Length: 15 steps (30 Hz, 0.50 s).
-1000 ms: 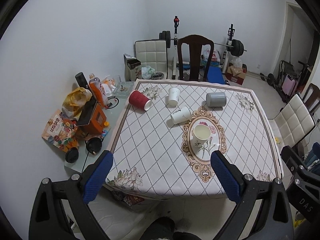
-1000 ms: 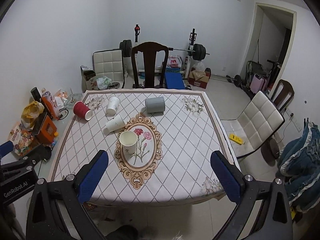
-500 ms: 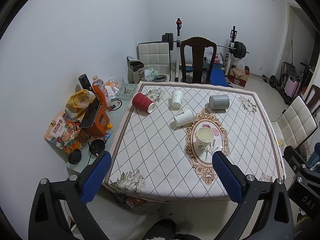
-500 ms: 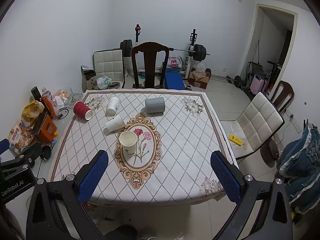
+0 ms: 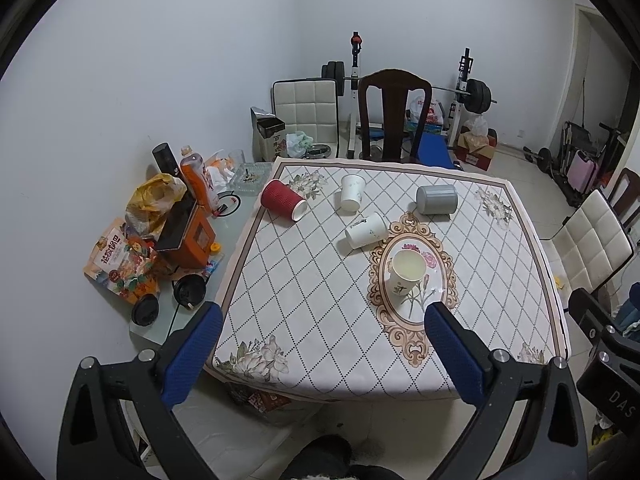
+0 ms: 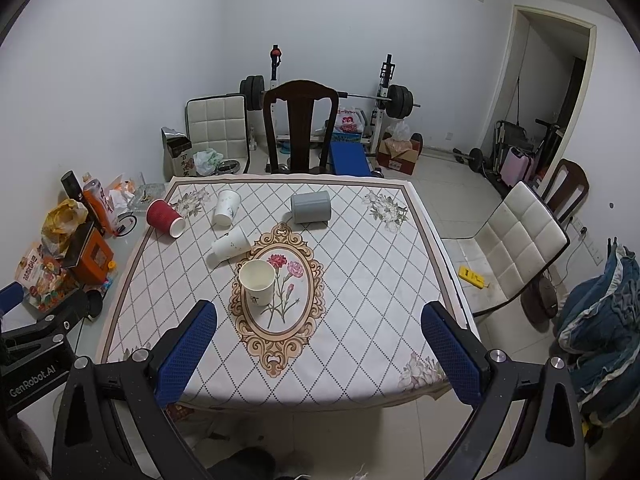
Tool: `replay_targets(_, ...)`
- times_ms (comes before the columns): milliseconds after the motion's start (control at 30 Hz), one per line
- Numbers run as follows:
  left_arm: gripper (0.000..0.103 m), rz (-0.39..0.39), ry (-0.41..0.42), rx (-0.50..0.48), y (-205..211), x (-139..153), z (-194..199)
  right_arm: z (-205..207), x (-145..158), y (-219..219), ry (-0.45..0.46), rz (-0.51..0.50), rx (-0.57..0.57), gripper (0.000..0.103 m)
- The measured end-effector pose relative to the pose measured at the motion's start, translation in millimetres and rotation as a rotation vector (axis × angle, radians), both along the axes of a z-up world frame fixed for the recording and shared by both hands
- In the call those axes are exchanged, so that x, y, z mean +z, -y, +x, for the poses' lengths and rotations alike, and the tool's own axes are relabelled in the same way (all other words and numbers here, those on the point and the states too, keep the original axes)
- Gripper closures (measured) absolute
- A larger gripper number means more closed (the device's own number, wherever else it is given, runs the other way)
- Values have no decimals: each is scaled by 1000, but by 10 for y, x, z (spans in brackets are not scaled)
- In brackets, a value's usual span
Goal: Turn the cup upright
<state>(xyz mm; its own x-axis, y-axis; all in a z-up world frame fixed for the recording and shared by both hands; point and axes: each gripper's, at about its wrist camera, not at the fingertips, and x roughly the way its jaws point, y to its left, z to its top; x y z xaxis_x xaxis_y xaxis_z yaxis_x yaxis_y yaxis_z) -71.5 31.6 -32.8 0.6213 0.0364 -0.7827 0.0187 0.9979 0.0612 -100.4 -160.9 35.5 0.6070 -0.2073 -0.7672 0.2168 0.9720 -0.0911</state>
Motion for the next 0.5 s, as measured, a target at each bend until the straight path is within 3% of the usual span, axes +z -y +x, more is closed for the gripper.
replay_targets(500,0,-8,-9,12,-1,-39,-21,-20,-49,-35,-19,10,26,0)
